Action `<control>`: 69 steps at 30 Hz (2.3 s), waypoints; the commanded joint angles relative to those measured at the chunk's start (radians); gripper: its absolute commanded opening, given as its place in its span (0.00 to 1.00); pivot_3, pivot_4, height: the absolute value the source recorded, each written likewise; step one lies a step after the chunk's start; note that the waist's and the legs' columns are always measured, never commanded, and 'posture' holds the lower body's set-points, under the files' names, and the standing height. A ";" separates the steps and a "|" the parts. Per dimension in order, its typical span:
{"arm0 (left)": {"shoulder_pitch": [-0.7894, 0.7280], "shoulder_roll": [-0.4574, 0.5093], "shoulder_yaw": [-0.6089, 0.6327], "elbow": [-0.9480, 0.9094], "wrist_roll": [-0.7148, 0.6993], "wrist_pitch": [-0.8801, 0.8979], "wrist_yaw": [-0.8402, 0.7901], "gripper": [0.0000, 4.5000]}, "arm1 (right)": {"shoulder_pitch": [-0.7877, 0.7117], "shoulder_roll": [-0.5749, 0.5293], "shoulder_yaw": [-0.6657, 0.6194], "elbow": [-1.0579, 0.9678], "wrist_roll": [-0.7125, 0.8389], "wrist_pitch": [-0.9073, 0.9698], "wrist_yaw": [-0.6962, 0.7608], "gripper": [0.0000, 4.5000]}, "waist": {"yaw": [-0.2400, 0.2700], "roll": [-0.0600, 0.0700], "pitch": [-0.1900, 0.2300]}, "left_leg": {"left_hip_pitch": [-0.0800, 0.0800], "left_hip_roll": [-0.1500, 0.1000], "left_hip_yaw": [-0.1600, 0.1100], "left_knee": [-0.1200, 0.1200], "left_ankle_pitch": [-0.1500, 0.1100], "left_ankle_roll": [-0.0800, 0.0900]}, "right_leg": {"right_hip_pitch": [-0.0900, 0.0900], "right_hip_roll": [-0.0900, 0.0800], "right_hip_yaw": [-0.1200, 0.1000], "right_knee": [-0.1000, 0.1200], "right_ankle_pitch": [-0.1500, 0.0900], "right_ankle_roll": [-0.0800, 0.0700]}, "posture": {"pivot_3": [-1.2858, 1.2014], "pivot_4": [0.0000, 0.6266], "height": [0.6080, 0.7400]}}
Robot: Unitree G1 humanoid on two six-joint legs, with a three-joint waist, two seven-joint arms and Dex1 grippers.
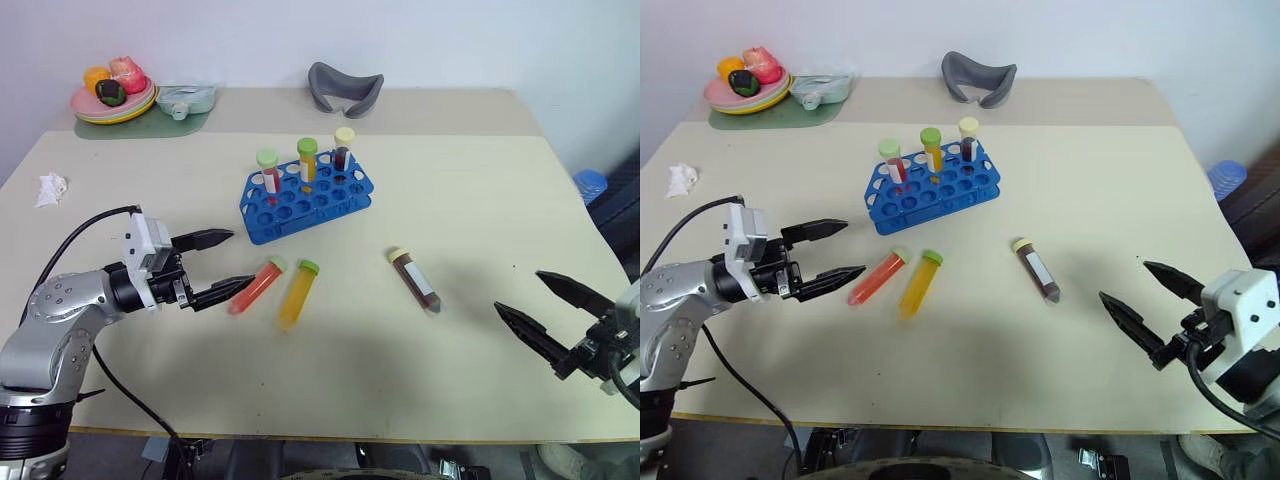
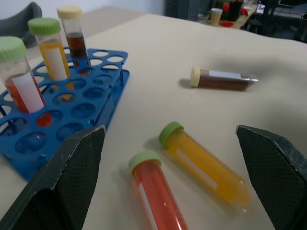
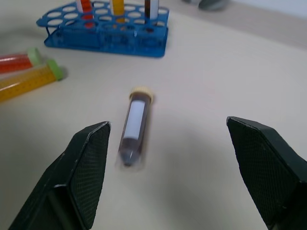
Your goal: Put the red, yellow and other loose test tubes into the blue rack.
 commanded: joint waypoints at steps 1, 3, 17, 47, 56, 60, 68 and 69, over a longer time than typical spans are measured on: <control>-0.003 0.008 -0.006 -0.012 -0.005 0.017 0.005 0.99 | 0.005 -0.013 -0.018 -0.036 0.034 -0.010 -0.005 0.88 | -0.003 0.000 0.000 | 0.000 0.000 0.000 0.000 0.000 0.000 | 0.000 0.000 0.000 0.000 0.000 0.000 | 0.52 0.24 1.00; -0.012 -0.002 -0.013 -0.015 -0.008 0.015 0.013 0.99 | -0.005 -0.020 -0.013 -0.039 0.038 -0.007 -0.017 0.88 | -0.003 0.000 0.000 | 0.000 0.000 0.000 0.000 0.000 0.000 | 0.000 0.000 0.000 0.000 0.000 -0.001 | 0.52 0.24 1.00; -0.040 -0.020 -0.053 -0.054 -0.046 0.026 -0.015 0.99 | -0.107 -0.083 0.107 -0.022 0.041 0.041 -0.082 0.88 | -0.003 0.000 0.000 | 0.000 0.000 0.000 0.000 0.000 0.000 | 0.000 0.000 0.000 0.000 0.000 0.000 | 0.52 0.24 1.00; -0.153 -0.057 -0.194 0.043 0.033 -0.113 -0.197 0.99 | -1.180 -0.071 0.690 0.445 0.280 1.058 -0.736 0.88 | -0.004 -0.001 0.001 | -0.015 0.000 -0.001 0.001 0.000 0.000 | -0.016 0.000 -0.001 0.005 0.001 0.001 | 0.52 0.24 1.00; -0.135 -0.056 -0.202 0.034 0.029 -0.108 -0.189 0.99 | -1.230 0.000 0.767 0.567 0.340 1.058 -0.875 0.88 | -0.006 0.000 0.001 | -0.015 0.000 -0.001 0.002 0.000 0.000 | -0.017 0.000 -0.001 0.007 0.001 0.001 | 0.52 0.24 1.00; -0.125 -0.058 -0.203 0.027 0.028 -0.106 -0.181 0.99 | -1.237 0.023 0.786 0.596 0.354 1.058 -0.930 0.88 | -0.006 0.000 0.001 | -0.014 0.000 -0.001 0.002 0.000 0.000 | -0.017 0.000 0.000 0.008 0.001 0.001 | 0.52 0.24 1.00; -0.101 -0.062 -0.208 0.008 0.027 -0.105 -0.166 0.99 | -1.266 0.041 0.833 0.639 0.328 1.058 -0.962 0.88 | -0.009 0.000 0.001 | -0.013 0.000 -0.001 0.003 0.001 0.000 | -0.017 0.001 0.000 0.010 0.002 0.000 | 0.52 0.24 1.00; -0.098 -0.063 -0.207 0.007 0.026 -0.106 -0.163 1.00 | -1.267 0.043 0.838 0.642 0.321 1.058 -0.961 0.77 | -0.009 0.000 0.001 | -0.013 0.000 -0.001 0.003 0.001 0.000 | -0.017 0.001 0.000 0.010 0.002 0.000 | 0.52 0.24 1.00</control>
